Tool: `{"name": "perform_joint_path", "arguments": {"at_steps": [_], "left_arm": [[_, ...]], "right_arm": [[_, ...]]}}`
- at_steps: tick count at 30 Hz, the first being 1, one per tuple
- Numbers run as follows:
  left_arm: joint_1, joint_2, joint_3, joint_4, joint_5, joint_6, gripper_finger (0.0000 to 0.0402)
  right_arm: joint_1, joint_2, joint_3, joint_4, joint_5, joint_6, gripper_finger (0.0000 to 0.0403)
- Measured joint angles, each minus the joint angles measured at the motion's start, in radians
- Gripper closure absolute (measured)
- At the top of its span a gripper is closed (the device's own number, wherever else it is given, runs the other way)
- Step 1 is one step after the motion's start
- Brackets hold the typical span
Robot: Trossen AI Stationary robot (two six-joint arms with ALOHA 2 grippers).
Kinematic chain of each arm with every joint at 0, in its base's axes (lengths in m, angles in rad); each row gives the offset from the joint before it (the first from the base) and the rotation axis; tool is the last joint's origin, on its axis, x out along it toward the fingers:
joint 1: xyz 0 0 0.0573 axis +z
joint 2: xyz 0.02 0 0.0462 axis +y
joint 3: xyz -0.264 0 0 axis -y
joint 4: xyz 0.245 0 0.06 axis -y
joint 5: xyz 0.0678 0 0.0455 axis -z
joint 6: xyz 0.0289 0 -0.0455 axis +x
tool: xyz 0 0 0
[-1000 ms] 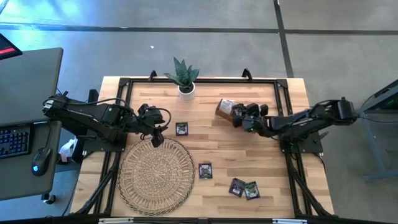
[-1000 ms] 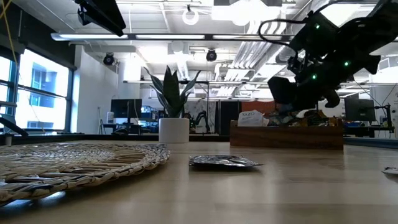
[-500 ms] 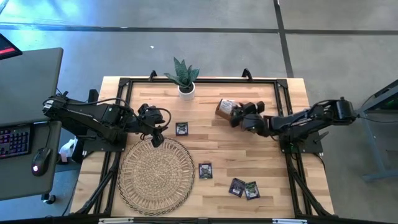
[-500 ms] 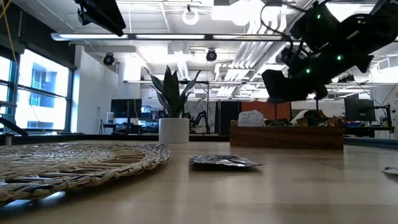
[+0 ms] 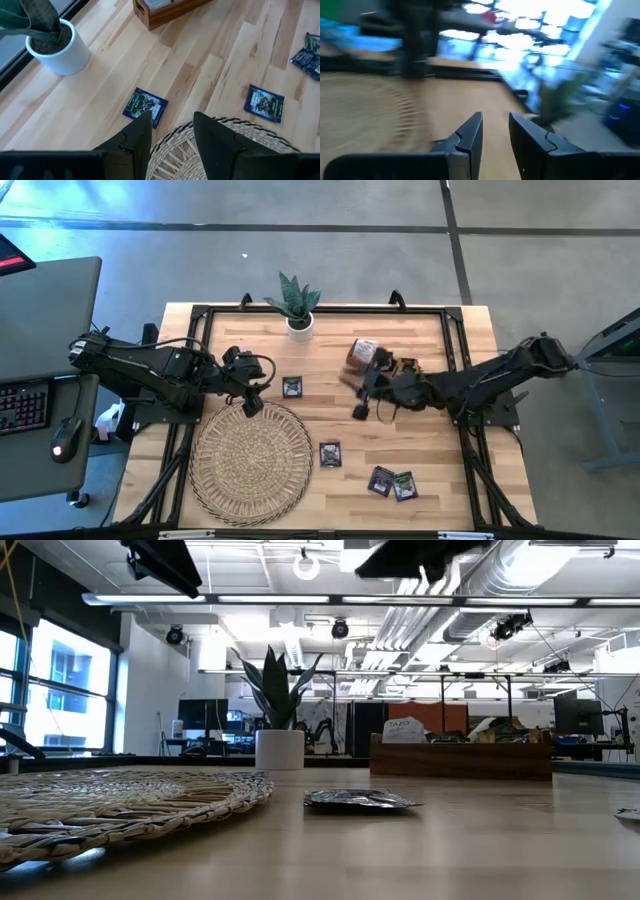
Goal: Pick & Place Tea
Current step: Put the black tea bag into the middle section of the wooden organizer
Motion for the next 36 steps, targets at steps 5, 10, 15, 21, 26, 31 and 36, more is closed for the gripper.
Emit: {"name": "perform_joint_path", "arguments": {"at_steps": [5,10,15,21,26,31,36], "left_arm": [[0.000,0.000,0.000,-0.001,0.000,0.069,0.0259],[0.000,-0.001,-0.013,-0.015,0.000,0.095,0.0259],[0.000,-0.001,-0.080,-0.011,0.019,0.094,0.0259],[0.001,0.000,-0.191,0.131,-0.010,-0.025,0.0259],[0.073,0.000,-0.247,0.196,-0.028,-0.056,0.0259],[0.186,0.001,-0.322,0.295,0.088,-0.016,0.0259],[0.332,0.037,-0.443,0.549,0.306,0.019,0.0259]], "right_arm": [[0.068,0.058,0.198,-0.288,-0.093,0.164,0.0311],[0.084,0.215,0.291,-0.348,-0.146,0.203,0.0311],[0.067,0.352,0.336,-0.355,-0.235,0.205,0.0311],[0.030,0.416,0.343,-0.349,-0.268,0.213,0.0311],[-0.022,0.493,0.344,-0.293,-0.255,0.347,0.0311],[-0.079,0.627,0.344,-0.123,-0.311,0.372,0.0318],[-0.133,0.711,0.344,-0.021,-0.330,0.385,0.0355]]}}
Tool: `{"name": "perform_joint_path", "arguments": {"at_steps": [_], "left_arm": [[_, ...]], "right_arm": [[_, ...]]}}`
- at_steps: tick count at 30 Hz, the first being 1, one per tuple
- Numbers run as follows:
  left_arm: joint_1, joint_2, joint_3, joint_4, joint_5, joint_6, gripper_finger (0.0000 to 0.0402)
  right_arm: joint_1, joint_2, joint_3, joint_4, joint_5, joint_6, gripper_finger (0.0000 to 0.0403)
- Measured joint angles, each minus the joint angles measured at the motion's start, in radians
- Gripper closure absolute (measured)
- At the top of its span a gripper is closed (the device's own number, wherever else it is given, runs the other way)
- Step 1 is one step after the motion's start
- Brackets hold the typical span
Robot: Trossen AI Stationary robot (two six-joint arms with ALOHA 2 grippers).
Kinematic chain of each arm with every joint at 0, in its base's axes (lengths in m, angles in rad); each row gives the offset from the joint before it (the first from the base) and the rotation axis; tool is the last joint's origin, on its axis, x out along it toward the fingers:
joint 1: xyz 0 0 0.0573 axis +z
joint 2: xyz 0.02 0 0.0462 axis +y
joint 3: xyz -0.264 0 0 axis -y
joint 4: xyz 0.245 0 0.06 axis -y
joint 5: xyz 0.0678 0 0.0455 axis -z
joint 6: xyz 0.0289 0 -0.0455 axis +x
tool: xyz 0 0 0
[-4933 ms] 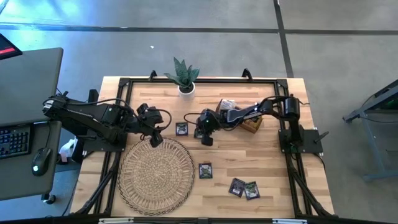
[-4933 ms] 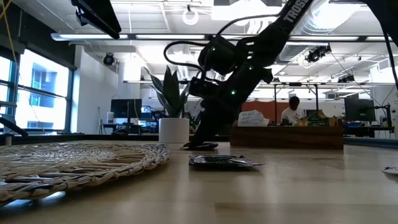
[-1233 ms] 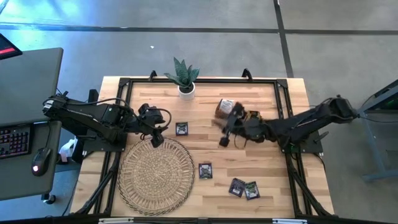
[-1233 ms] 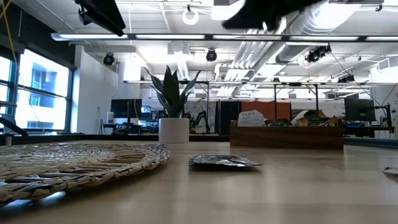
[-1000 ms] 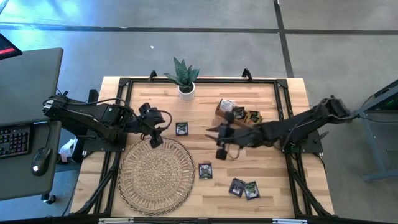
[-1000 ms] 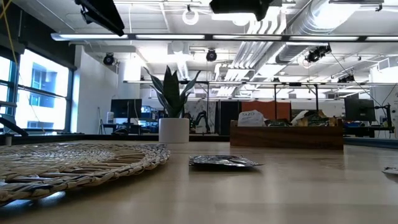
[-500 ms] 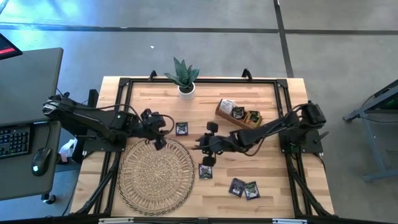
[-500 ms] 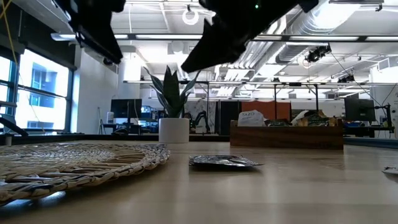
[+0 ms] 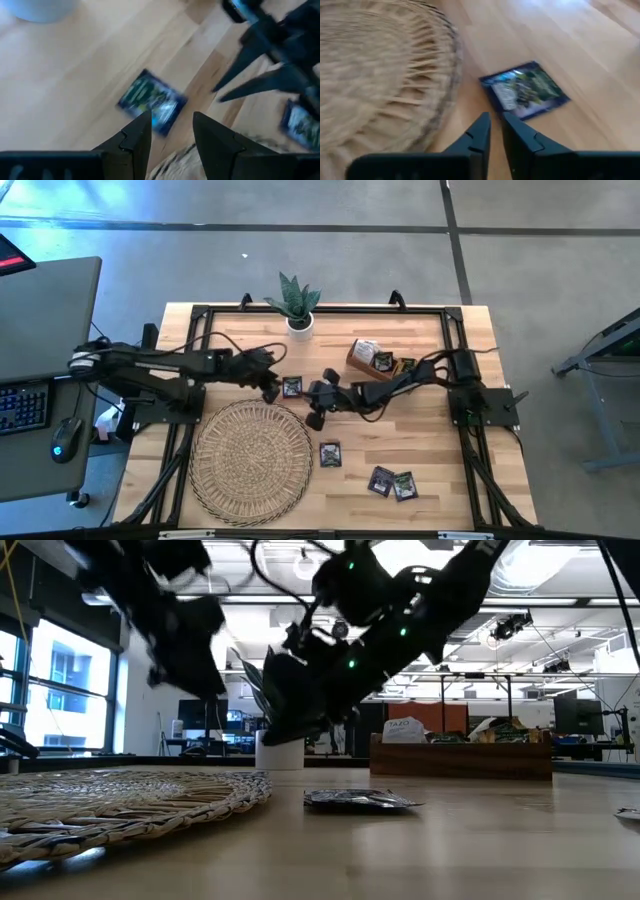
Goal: Pick & Place Tea
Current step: Put the black tea bag into the middle section of the wooden organizer
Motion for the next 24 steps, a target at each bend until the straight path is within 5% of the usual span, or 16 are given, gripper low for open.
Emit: {"name": "perform_joint_path", "arguments": {"at_steps": [4,11,24], "left_arm": [[0.097,0.075,-0.097,0.173,0.071,0.000,0.0259],[0.214,0.267,-0.130,0.340,0.126,0.000,0.0259],[0.239,0.455,-0.122,0.508,0.255,-0.032,0.0259]], "right_arm": [[-0.036,0.020,0.000,0.001,-0.055,0.027,0.0395],[-0.055,0.056,0.000,0.088,-0.153,0.056,0.0400],[-0.110,0.119,0.016,0.066,-0.158,0.063,0.0402]]}}
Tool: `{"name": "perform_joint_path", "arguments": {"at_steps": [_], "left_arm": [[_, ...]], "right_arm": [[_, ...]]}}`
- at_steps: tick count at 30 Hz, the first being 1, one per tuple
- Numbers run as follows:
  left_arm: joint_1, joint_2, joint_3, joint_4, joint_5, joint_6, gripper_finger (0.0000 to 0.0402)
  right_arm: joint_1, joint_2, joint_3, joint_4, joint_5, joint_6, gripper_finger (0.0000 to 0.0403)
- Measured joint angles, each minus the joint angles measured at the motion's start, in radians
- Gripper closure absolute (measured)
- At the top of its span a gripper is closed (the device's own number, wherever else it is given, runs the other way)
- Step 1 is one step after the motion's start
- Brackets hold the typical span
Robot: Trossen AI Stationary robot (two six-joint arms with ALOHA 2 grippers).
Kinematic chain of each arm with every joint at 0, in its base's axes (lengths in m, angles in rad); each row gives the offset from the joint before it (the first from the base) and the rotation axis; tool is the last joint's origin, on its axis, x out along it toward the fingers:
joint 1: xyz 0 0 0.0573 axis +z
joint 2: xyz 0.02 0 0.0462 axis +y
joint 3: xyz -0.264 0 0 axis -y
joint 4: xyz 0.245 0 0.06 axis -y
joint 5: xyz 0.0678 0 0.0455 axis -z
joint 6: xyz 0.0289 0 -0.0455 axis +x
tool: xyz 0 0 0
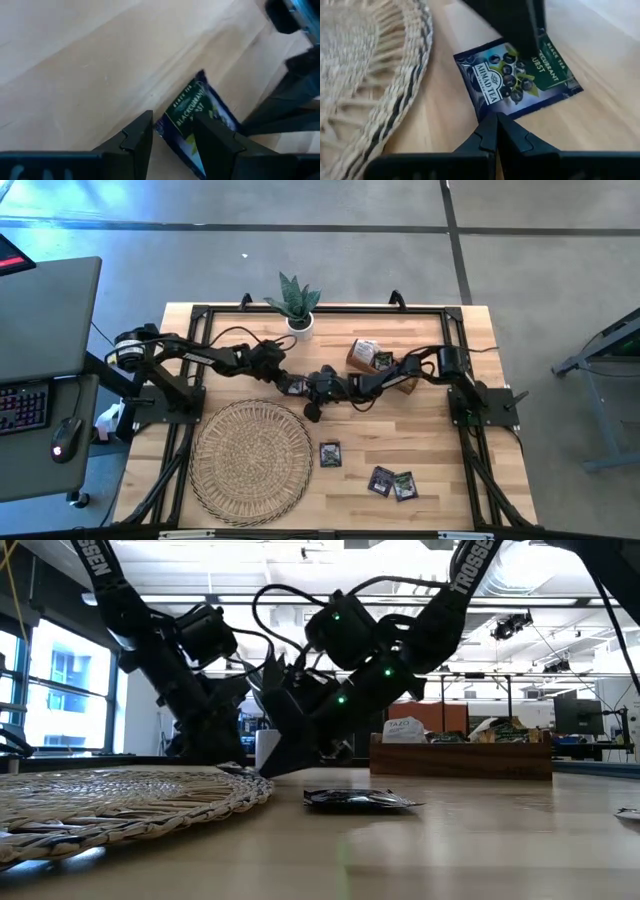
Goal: Pick & Place Tea
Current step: Put the black tea bag into the middle section of the wooden organizer
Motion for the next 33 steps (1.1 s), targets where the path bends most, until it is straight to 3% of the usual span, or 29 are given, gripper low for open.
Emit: {"name": "perform_joint_path", "arguments": {"at_steps": [11,19,26,33], "left_arm": [[0.000,0.004,-0.003,0.035,0.038,-0.021,0.0270],[0.000,0.005,-0.004,0.034,0.042,0.021,0.0383],[-0.001,0.006,-0.005,0.043,0.080,0.040,0.0388],[-0.005,0.001,-0.009,0.174,0.227,0.041,0.0399]], "right_arm": [[-0.026,0.001,0.001,-0.046,-0.027,0.014,0.0402],[-0.001,-0.006,0.000,-0.025,0.000,-0.109,0.0391],[-0.002,-0.108,-0.005,-0.101,-0.050,-0.112,0.0334],[-0.029,-0.302,-0.005,-0.343,-0.207,-0.030,0.0268]]}}
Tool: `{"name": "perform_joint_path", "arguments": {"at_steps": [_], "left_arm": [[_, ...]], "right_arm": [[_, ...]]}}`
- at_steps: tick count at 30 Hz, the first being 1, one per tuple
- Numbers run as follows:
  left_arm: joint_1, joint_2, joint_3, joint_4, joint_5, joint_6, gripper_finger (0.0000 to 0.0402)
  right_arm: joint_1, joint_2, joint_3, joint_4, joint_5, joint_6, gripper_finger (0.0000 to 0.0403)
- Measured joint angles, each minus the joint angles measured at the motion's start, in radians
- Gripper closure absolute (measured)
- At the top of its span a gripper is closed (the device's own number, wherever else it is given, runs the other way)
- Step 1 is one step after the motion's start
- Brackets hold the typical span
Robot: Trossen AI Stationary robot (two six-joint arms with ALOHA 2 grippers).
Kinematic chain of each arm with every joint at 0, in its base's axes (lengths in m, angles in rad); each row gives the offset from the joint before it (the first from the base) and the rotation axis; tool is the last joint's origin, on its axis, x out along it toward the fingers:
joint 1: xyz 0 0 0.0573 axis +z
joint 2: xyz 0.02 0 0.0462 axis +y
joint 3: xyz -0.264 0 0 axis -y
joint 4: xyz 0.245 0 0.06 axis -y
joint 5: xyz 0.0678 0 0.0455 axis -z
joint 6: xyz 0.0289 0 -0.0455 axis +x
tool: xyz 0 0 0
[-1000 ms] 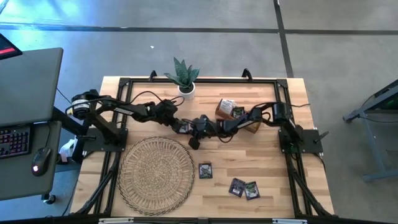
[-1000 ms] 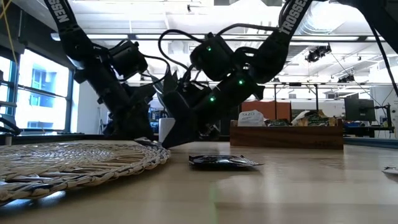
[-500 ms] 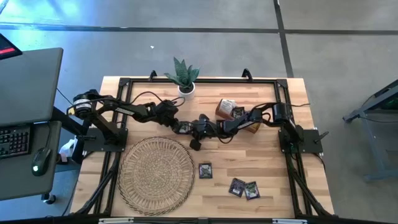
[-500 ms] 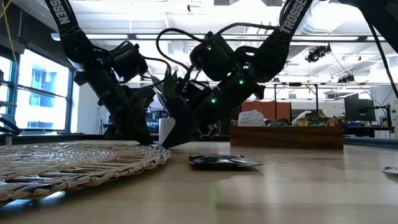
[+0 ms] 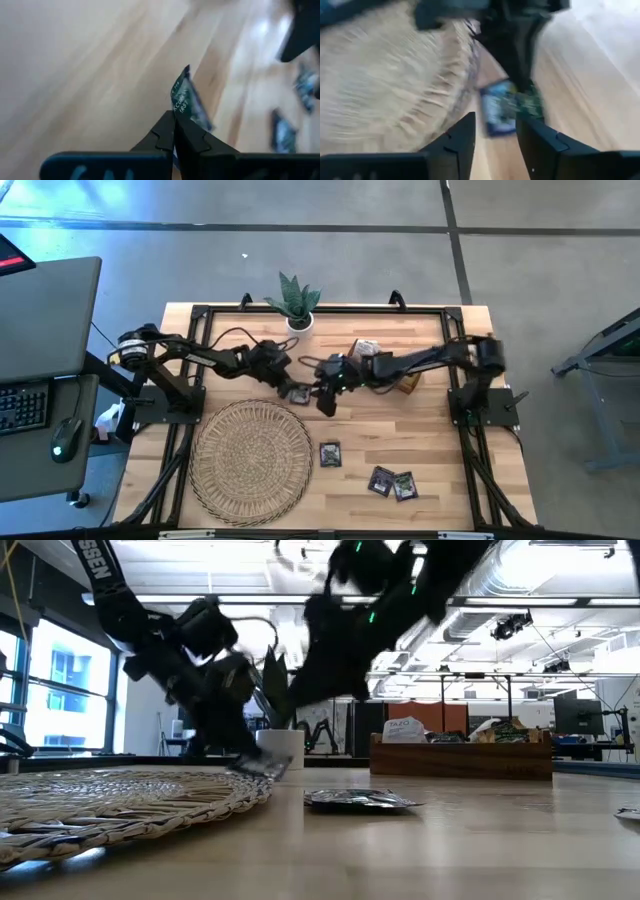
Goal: Pick & Place Tea
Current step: Put the black tea bag into the middle section of the wooden organizer
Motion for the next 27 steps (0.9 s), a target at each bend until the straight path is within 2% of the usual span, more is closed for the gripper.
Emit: {"name": "perform_joint_path", "arguments": {"at_steps": [4,8,12,17,27], "left_arm": [[-0.021,-0.051,0.001,0.121,-0.006,0.023,0.0400],[-0.078,-0.123,0.002,0.253,-0.072,0.128,0.0401],[-0.148,-0.176,0.004,0.344,-0.086,0.205,0.0401],[-0.199,-0.236,0.004,0.353,-0.092,0.208,0.0401],[-0.219,-0.276,0.005,0.355,-0.121,0.202,0.0401]], "right_arm": [[-0.001,-0.139,0.002,-0.171,0.012,0.049,0.0252],[0.015,-0.238,0.001,-0.292,0.115,0.057,0.0253],[0.021,-0.286,0.002,-0.291,0.128,0.090,0.0259],[0.021,-0.294,0.002,-0.223,0.048,0.048,0.0263],[0.021,-0.296,0.002,-0.167,-0.020,0.041,0.0266]]}}
